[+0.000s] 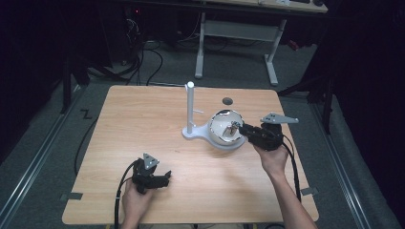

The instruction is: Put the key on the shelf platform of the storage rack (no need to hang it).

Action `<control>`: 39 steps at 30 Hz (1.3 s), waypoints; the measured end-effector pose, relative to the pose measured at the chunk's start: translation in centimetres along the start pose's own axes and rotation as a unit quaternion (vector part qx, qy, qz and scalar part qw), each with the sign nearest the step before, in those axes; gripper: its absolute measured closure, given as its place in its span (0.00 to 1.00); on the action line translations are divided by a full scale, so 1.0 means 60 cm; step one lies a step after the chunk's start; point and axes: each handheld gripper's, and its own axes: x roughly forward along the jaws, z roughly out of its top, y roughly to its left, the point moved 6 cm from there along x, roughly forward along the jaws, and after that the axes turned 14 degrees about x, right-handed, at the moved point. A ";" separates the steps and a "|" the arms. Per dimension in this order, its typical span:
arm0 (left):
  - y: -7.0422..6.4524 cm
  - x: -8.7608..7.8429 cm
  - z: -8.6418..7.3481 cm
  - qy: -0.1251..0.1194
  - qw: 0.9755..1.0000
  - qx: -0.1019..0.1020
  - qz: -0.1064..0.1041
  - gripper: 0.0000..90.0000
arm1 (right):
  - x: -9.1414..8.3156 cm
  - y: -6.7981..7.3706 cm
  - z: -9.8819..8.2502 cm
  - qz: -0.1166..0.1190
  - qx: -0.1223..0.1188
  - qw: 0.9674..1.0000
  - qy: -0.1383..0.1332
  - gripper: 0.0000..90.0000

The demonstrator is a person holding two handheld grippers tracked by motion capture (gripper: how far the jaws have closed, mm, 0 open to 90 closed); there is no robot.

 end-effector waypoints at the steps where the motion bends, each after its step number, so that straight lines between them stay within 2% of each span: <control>1: 0.000 0.000 0.000 0.000 1.000 0.000 0.000 0.17 | 0.000 0.000 0.000 0.000 0.000 1.000 0.000 0.84; 12: 0.000 0.000 0.000 0.000 1.000 0.001 0.000 0.17 | 0.043 0.002 -0.003 -0.001 0.006 1.000 0.016 0.84; 21: 0.000 0.000 0.000 0.000 1.000 0.001 0.000 0.17 | 0.073 -0.013 -0.009 -0.012 0.018 0.999 0.028 0.84; 29: 0.001 0.001 0.001 0.000 1.000 0.000 0.000 0.17 | 0.096 -0.033 -0.013 -0.037 0.029 0.998 0.032 0.84; 39: 0.001 0.001 0.001 -0.001 1.000 0.000 0.000 0.17 | 0.116 -0.048 -0.012 -0.077 0.022 0.996 0.038 0.84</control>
